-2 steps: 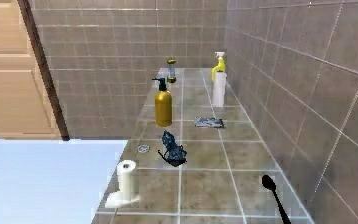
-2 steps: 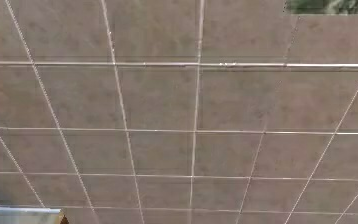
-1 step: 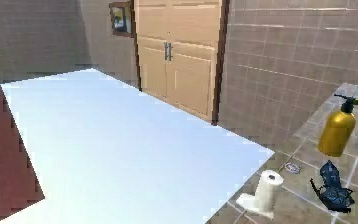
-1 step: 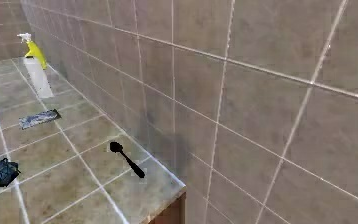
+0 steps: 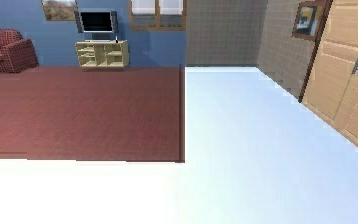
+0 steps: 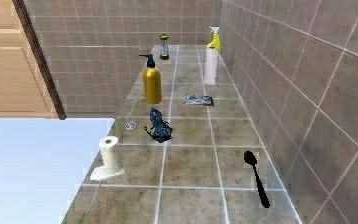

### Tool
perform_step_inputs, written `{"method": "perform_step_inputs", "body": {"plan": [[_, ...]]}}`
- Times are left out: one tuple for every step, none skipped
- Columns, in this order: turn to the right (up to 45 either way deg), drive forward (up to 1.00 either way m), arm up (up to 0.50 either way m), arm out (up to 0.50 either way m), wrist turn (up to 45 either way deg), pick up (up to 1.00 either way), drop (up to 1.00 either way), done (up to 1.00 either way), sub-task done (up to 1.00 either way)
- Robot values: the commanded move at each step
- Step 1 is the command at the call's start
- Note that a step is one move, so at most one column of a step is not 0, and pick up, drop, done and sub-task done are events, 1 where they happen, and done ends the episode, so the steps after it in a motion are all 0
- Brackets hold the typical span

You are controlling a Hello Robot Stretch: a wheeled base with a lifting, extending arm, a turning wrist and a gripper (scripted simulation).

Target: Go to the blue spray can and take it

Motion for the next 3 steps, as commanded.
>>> {"method": "perform_step_inputs", "body": {"plan": [[0.0,0.00,0.50,0.00,0.0,0.00,0.00,0.00,0.00],[0.0,0.00,0.38,0.00,0.0,0.00,0.00,0.00,0.00],[0.0,0.00,0.00,0.28,0.0,0.00,0.00,0.00,0.00]]}}
